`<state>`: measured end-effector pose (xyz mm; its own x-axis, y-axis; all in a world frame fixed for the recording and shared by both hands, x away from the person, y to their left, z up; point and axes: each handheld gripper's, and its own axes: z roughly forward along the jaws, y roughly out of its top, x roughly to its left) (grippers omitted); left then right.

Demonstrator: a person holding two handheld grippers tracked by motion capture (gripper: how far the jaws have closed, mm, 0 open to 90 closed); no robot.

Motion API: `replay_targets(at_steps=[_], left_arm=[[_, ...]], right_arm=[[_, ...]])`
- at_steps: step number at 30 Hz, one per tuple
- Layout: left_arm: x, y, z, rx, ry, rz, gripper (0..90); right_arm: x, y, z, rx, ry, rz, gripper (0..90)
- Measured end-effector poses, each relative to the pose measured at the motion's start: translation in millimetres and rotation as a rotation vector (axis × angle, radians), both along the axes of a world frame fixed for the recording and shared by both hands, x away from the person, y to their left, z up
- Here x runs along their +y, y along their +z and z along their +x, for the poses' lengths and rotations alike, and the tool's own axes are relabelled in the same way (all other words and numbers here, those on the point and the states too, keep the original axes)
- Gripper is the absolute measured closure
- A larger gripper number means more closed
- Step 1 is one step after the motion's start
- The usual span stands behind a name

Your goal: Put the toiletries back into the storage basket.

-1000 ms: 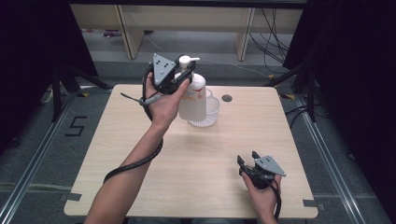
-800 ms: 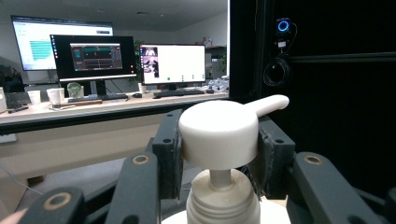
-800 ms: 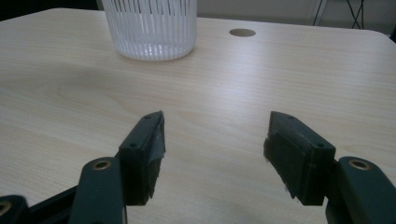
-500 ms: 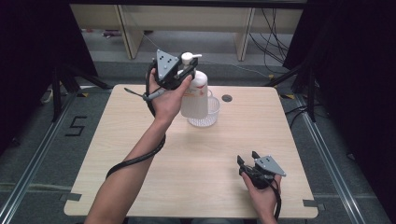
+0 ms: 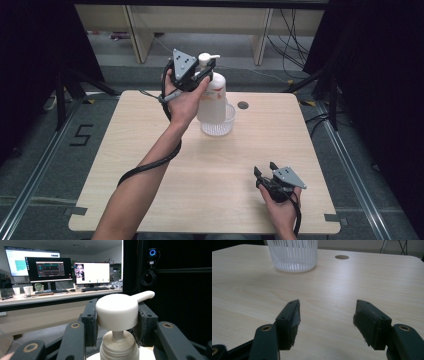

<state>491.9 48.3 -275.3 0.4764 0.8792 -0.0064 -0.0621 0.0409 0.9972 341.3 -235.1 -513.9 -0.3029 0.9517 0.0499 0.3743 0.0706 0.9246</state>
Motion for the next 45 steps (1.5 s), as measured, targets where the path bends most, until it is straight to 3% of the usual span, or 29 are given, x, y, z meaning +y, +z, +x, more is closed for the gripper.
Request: replay_targets(at_steps=[2, 3, 4, 7, 10, 19, 24, 27, 28, 31, 37, 38, 39, 40, 45], left_arm=[[-1.5, -0.1, 1.2, 0.001, -0.001, -0.001, 58.5], [-1.6, -0.1, 1.5, 0.001, 0.008, 0.006, 58.5], [-2.8, -0.4, 2.8, 0.002, -0.001, 0.0, 58.5], [-4.0, -0.9, 5.2, 0.003, -0.003, 0.001, 58.5], [-5.5, -0.9, 7.4, 0.003, -0.006, 0.003, 58.5], [-8.8, 1.6, 13.9, -0.009, -0.008, 0.008, 58.5], [-11.1, 1.9, 18.0, -0.007, -0.003, 0.012, 58.5], [-13.3, 0.6, 19.7, -0.003, 0.001, 0.013, 58.5], [-14.0, 0.2, 20.1, -0.002, 0.0, 0.013, 58.5], [-15.9, -1.5, 22.7, 0.005, -0.001, 0.016, 58.5], [-19.2, -2.2, 27.5, 0.005, 0.0, 0.023, 58.5], [-19.7, -1.8, 28.5, 0.005, 0.001, 0.025, 58.5], [-19.9, -1.6, 28.9, 0.002, 0.008, 0.026, 58.4], [-20.6, -1.3, 30.2, 0.003, 0.001, 0.026, 58.5], [-22.8, -3.0, 34.0, 0.004, 0.003, 0.025, 58.4]], right_arm=[[1.4, 0.2, -1.1, 0.013, -0.009, 0.014, 38.2], [-1.6, 0.2, 0.7, -0.016, 0.001, -0.025, 38.2], [0.1, 0.2, -0.5, 0.002, -0.007, -0.001, 38.2], [-0.1, 0.2, -0.4, -0.001, -0.007, -0.003, 38.2], [-2.6, 0.1, 0.8, -0.017, 0.006, -0.034, 38.2], [-1.4, -0.1, 0.5, -0.005, 0.004, -0.011, 38.1], [-2.4, -0.3, 1.2, -0.019, 0.008, -0.031, 38.1], [-1.6, 0.2, 0.5, -0.007, 0.004, -0.023, 38.1], [0.9, 0.1, -0.5, 0.013, 0.001, 0.011, 38.1], [-1.2, 0.8, -0.3, 0.001, 0.0, -0.022, 38.1], [0.0, 0.0, -0.3, 0.004, -0.003, 0.01, 38.1], [-1.6, -0.5, 1.1, -0.009, 0.001, -0.022, 38.1], [-1.5, -1.1, 2.0, -0.019, 0.001, -0.022, 38.1], [0.1, 0.3, -0.6, 0.012, -0.003, 0.009, 38.1], [-1.4, -0.2, 0.9, 0.0, 0.008, 0.001, 38.1]])
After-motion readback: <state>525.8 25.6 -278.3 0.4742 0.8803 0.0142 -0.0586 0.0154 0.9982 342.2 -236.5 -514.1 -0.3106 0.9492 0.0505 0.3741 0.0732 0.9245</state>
